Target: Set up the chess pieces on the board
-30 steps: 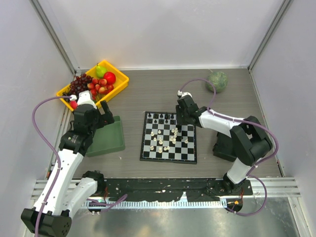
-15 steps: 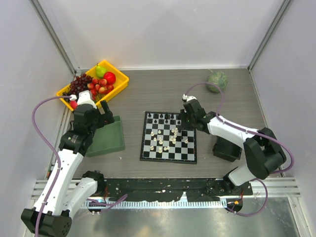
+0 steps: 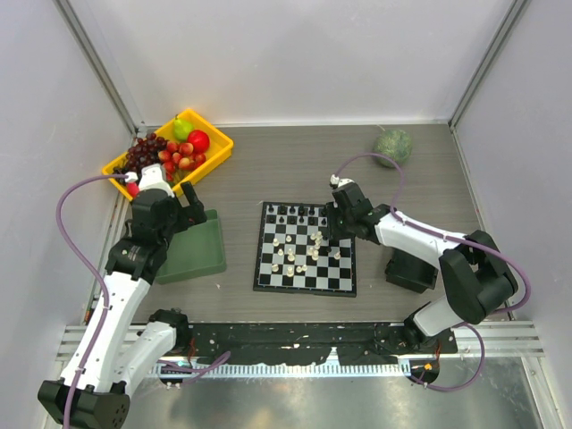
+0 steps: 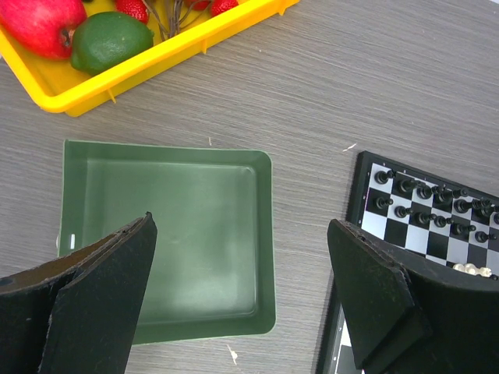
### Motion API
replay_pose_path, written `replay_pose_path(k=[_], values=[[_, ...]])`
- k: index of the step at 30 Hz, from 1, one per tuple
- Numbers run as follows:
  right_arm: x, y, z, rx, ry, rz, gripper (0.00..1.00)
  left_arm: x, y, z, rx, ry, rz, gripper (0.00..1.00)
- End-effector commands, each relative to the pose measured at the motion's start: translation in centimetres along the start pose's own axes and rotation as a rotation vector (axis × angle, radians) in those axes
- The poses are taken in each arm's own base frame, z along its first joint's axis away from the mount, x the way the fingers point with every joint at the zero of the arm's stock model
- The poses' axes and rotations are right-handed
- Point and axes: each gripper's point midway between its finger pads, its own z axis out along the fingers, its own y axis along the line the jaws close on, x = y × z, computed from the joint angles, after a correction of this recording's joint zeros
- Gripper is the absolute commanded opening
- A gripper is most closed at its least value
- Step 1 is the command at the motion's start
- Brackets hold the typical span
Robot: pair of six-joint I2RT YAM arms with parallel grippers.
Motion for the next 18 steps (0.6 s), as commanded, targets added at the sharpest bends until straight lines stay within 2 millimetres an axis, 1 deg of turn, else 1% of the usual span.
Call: replay_pose_path(k=[1, 5, 12, 15, 18], values=[[-1.17, 1.06, -0.31, -0.049, -0.053, 0.027, 0.33, -1.78, -0.50, -0.28, 0.022, -0.065, -0.010, 0.99], [-1.03, 1.41, -0.06, -0.057, -0.046, 0.028, 0.33, -1.78, -0.40, -0.27, 0.019, -0.065, -0.011, 0.99], [-1.15, 1.22, 0.24, -0.045, -0.048, 0.031, 0.33, -1.63, -0.28, -0.28, 0.016, -0.065, -0.011, 0.99], [-1.33, 1.50, 0.30, -0.055, -0.048, 0.028, 0.33, -1.51, -0.29, -0.19, 0.016, -0.062, -0.012, 0.99], [-1.17, 1.42, 0.68, -0.050, -0.036, 0.029, 0.33, -1.54, -0.31, -0.19, 0.016, -0.062, -0.010, 0.99]])
